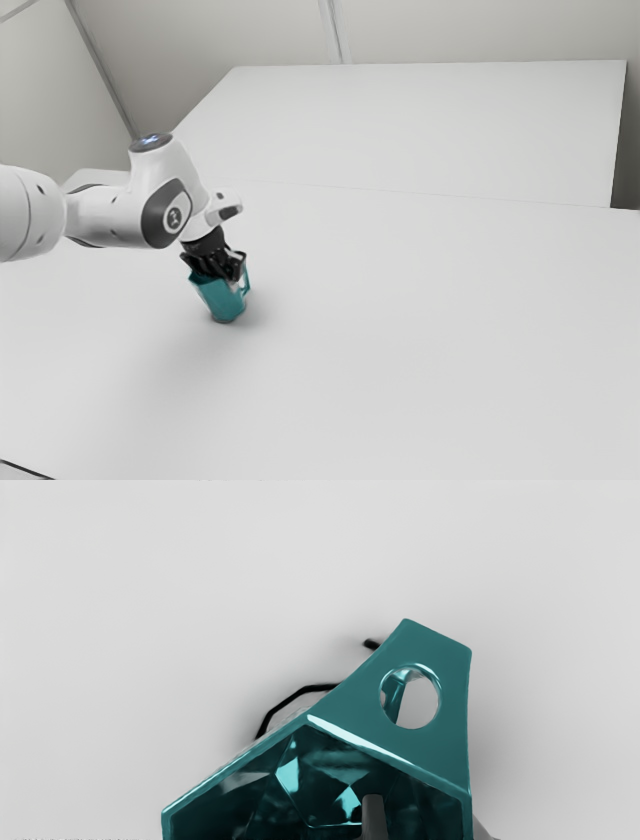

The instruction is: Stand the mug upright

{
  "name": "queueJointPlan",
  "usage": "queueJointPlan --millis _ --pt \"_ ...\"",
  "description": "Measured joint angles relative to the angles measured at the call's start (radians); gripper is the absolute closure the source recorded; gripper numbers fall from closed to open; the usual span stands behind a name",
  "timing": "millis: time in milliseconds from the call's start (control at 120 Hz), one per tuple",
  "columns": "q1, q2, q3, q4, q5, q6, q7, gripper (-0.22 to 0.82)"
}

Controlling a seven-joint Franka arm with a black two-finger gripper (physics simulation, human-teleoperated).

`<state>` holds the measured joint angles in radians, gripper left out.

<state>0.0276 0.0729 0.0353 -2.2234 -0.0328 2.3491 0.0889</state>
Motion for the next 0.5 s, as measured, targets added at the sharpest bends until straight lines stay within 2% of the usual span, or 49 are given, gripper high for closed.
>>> queueJointPlan --millis 100,208,358,500 --pt "0.023 -0.007 0.0 0.0 -0.003 0.005 -0.009 0.38" --pt "0.028 -0.043 0.0 -0.001 -0.004 0.003 -0.017 0.23" --pt "0.021 -0.142 -0.001 0.027 -0.005 -0.051 -0.023 0.11" --pt "-0.001 -0.125 -0.001 0.195 -0.005 -0.175 -0.025 0.06"
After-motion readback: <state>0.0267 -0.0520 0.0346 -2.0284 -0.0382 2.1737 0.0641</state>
